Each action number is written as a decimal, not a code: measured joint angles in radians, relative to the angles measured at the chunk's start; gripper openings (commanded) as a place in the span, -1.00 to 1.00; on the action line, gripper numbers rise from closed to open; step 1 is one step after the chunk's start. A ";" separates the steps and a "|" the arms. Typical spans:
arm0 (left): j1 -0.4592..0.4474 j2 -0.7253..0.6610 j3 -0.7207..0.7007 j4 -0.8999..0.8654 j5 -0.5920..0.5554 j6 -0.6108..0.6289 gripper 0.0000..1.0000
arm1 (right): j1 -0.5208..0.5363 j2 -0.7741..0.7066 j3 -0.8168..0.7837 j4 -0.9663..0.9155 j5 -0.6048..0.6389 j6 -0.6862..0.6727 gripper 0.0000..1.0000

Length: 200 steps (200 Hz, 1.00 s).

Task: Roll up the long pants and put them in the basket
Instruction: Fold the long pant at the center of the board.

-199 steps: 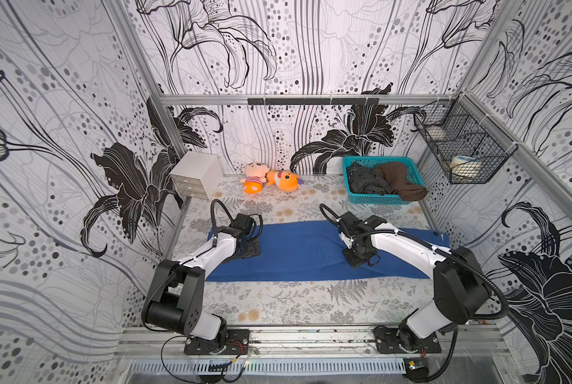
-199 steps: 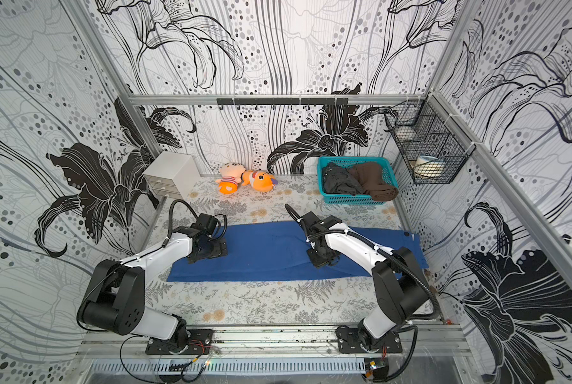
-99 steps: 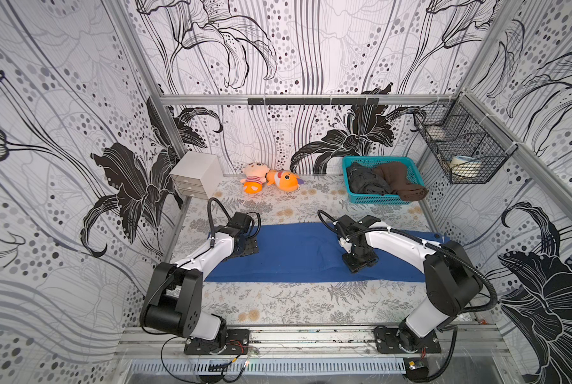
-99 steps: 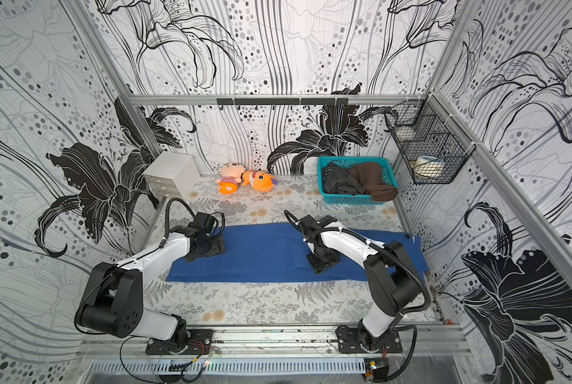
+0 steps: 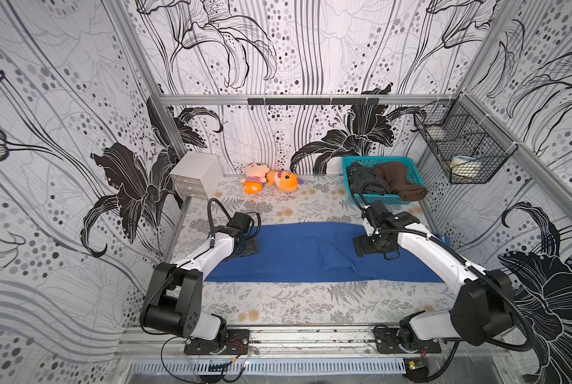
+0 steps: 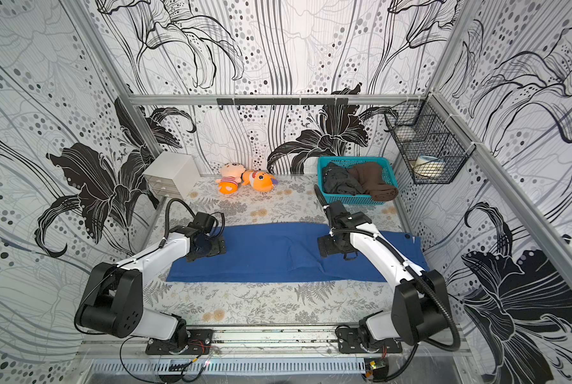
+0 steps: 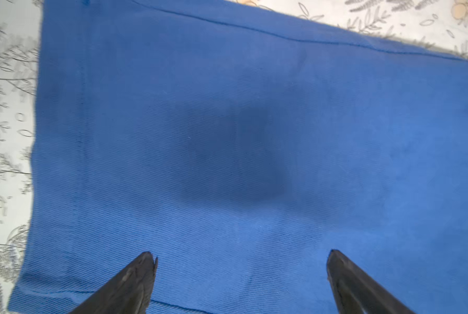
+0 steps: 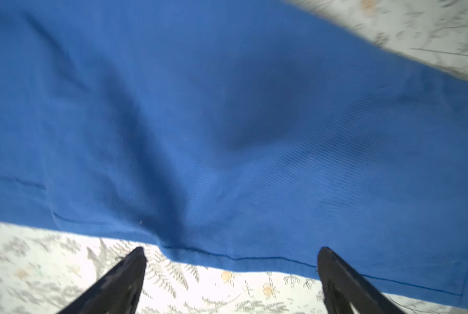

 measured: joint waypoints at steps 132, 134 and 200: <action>-0.282 0.074 0.003 -0.059 -0.079 -0.072 0.92 | -0.004 0.187 -0.007 0.158 -0.118 0.057 0.99; -0.285 0.070 0.003 -0.063 -0.079 -0.076 0.91 | -0.004 0.187 -0.007 0.159 -0.119 0.057 0.99; -0.384 -0.051 -0.055 -0.108 -0.079 -0.170 0.87 | -0.005 0.187 -0.008 0.174 -0.134 0.057 0.99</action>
